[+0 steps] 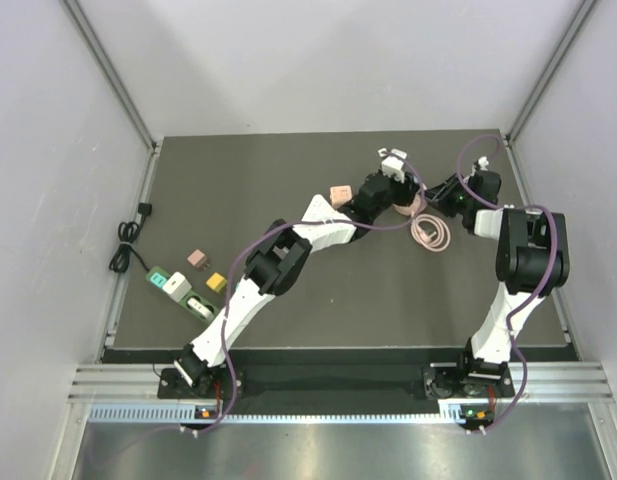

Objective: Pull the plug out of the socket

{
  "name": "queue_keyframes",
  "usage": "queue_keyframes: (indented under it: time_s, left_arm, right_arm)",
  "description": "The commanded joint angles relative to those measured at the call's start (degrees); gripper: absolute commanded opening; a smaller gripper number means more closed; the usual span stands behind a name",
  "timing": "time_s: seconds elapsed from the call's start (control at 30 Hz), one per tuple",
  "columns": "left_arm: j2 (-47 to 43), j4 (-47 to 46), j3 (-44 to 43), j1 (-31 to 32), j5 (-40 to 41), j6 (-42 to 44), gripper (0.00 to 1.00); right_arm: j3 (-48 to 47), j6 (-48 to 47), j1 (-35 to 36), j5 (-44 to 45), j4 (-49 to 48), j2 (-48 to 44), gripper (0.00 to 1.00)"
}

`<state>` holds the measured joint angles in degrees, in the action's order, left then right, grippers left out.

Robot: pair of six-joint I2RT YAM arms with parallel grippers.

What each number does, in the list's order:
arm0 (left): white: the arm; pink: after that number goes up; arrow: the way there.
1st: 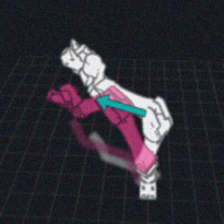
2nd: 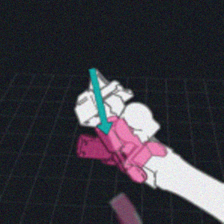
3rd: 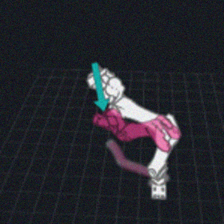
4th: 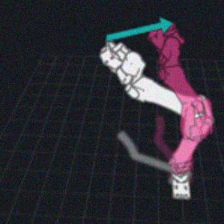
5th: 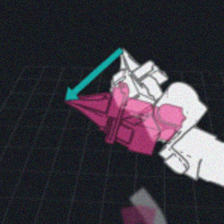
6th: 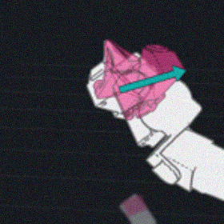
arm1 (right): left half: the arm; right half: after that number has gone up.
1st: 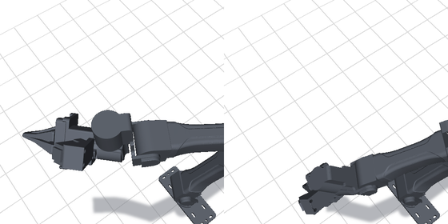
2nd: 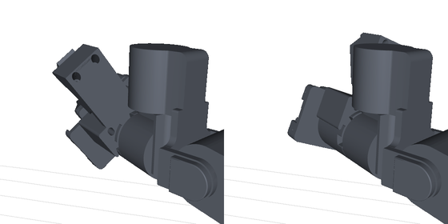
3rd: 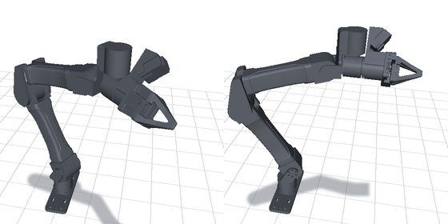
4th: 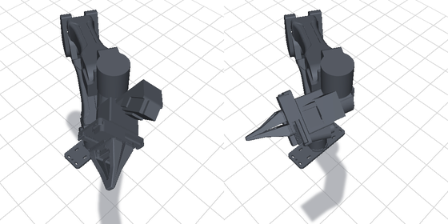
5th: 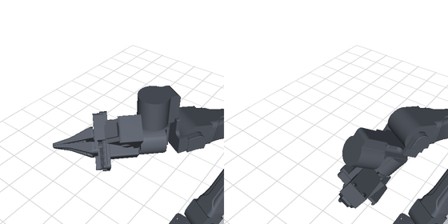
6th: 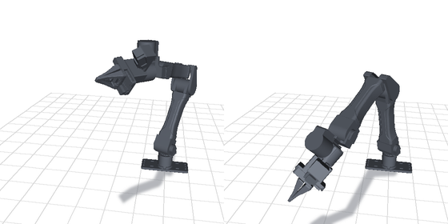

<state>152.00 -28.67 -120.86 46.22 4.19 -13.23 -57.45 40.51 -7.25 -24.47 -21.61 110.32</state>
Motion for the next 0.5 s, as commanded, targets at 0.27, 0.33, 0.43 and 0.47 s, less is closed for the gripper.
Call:
queue_keyframes:
  time_s: [0.27,0.33,0.43,0.47]
  left_arm:
    - [-4.3,-24.7,8.7,-8.3,-15.9,-27.0,0.00]
    - [-3.4,-26.2,8.2,-8.9,-16.7,-29.8,0.00]
    - [-5.0,-21.4,8.2,-7.7,-14.9,-23.3,0.00]
    - [-6.7,-17.3,8.4,-7.1,-14.0,-20.5,0.00]
  right_arm:
    - [0.0,-2.5,0.3,5.7,1.8,1.2,0.00]
    - [0.1,-2.4,0.2,6.0,1.7,1.0,0.00]
    - [0.2,-2.4,0.2,6.5,1.8,0.9,0.00]
    - [0.2,-2.3,0.2,6.7,2.1,0.9,0.00]
